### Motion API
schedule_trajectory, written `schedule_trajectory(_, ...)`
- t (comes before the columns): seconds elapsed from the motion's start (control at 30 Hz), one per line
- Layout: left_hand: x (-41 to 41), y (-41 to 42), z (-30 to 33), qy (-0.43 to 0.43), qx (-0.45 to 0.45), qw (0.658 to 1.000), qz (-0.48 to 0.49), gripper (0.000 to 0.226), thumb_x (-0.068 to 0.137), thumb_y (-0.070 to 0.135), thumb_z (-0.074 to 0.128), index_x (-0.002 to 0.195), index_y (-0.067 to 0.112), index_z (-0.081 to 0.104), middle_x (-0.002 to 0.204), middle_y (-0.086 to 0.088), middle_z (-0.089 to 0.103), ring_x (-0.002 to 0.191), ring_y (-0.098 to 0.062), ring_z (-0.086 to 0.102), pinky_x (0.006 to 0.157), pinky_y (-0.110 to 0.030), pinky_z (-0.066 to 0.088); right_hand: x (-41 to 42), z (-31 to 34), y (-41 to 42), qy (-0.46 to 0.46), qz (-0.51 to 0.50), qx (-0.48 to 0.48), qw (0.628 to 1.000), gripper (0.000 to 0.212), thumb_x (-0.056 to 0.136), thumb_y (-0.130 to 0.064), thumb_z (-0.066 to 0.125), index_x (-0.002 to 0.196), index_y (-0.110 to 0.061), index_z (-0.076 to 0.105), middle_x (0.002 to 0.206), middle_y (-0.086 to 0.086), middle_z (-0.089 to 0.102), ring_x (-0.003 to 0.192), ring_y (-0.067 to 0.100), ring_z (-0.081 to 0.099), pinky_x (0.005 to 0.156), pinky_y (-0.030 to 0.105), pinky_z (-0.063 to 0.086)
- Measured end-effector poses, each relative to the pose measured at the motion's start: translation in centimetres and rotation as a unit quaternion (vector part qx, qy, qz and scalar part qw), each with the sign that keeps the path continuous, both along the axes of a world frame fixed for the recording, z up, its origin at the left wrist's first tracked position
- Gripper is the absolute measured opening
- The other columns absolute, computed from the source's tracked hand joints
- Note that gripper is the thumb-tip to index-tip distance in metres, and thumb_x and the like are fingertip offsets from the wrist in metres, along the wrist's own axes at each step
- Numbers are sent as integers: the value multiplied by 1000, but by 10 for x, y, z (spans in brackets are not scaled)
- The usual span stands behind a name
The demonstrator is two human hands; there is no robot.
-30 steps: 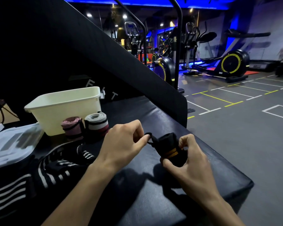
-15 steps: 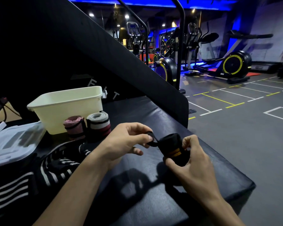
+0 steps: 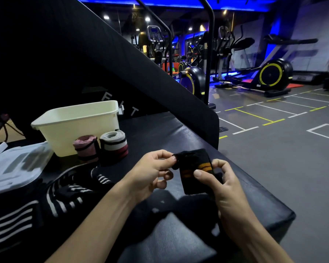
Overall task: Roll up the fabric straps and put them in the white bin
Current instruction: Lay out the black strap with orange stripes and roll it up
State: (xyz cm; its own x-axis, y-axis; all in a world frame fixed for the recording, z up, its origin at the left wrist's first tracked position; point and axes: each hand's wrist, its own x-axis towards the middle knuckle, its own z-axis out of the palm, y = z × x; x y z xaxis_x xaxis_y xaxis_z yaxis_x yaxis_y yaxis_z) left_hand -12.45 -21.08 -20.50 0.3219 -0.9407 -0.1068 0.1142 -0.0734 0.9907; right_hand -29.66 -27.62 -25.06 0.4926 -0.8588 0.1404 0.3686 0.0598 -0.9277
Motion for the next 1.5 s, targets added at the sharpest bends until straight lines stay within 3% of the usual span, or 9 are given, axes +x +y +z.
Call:
schedule_trajectory(0.2, -2, 0, 0, -29, -9, 1000, 0, 37, 100, 14, 62, 67, 28, 68, 68, 9, 62, 61, -7, 51, 42, -16, 34, -2, 2, -1, -111, 121, 67, 984, 78, 54, -29, 98, 115, -14, 52, 98, 16, 67, 86, 22, 71, 71, 25, 59)
schedule_trajectory(0.43, -5, 1, -1, -66, -52, 997, -2, 18, 98, 10, 64, 83, 18, 68, 79, -3, 68, 70, -13, 64, 44, -23, 44, -10, 4, -6, -111, 227, 45, 966, 58, 78, -24, 83, 120, -2, 49, 106, 20, 60, 93, 25, 64, 77, 31, 57)
schedule_trajectory(0.57, -14, -4, -6, -88, -109, 989, 57, 7, 98, 8, 65, 91, 10, 65, 81, -2, 73, 75, -11, 69, 56, -27, 56, -9, -1, -11, -83, 168, -5, 982, 65, 66, -42, 92, 113, -18, 54, 102, 18, 62, 88, 26, 63, 72, 33, 55)
schedule_trajectory(0.67, -18, -7, -8, -99, -158, 977, 104, 7, 100, 7, 62, 94, 7, 65, 83, -3, 73, 78, -11, 70, 60, -27, 57, -5, -8, -13, -39, 75, -97, 992, 54, 77, -51, 83, 115, -20, 61, 107, 8, 69, 99, 21, 64, 83, 34, 54)
schedule_trajectory(0.77, -23, -10, -15, -156, -190, 957, 154, 8, 100, 6, 62, 93, 8, 64, 86, -6, 73, 81, -16, 71, 64, -39, 63, -1, -9, -14, 13, -17, -189, 982, 28, 100, -32, 59, 123, -17, 64, 115, 3, 73, 109, 13, 69, 89, 23, 53)
schedule_trajectory(0.93, -32, -15, -23, -208, -219, 932, 199, 9, 96, 16, 61, 87, 16, 59, 82, 0, 69, 74, -17, 66, 56, -37, 59, 4, -5, -3, 63, -34, -253, 965, 41, 102, -31, 37, 136, -24, 58, 127, -15, 68, 122, 2, 61, 96, 12, 44)
schedule_trajectory(1.1, -35, -13, -23, -214, -229, 931, 189, 9, 89, 27, 59, 83, 20, 58, 78, 1, 69, 71, -14, 64, 55, -33, 55, 1, -2, 8, 102, 20, -271, 957, 63, 86, -34, 71, 142, -32, 42, 125, -24, 62, 116, -5, 61, 91, 7, 44)
schedule_trajectory(1.33, -37, -10, -23, -236, -192, 943, 137, 15, 81, 40, 68, 84, 25, 68, 80, 1, 73, 78, -17, 71, 68, -44, 61, 1, -10, -5, 109, -52, -259, 958, 55, 77, -18, 89, 118, -32, 55, 108, -8, 71, 97, 12, 71, 86, 35, 57)
schedule_trajectory(1.5, -37, -8, -17, -177, -174, 964, 96, 14, 93, -3, 65, 94, 10, 71, 84, -3, 74, 81, -16, 73, 59, -29, 60, -2, -12, -12, 95, -47, -259, 960, 56, 77, 4, 83, 120, -21, 55, 108, -3, 70, 100, 15, 69, 88, 39, 58)
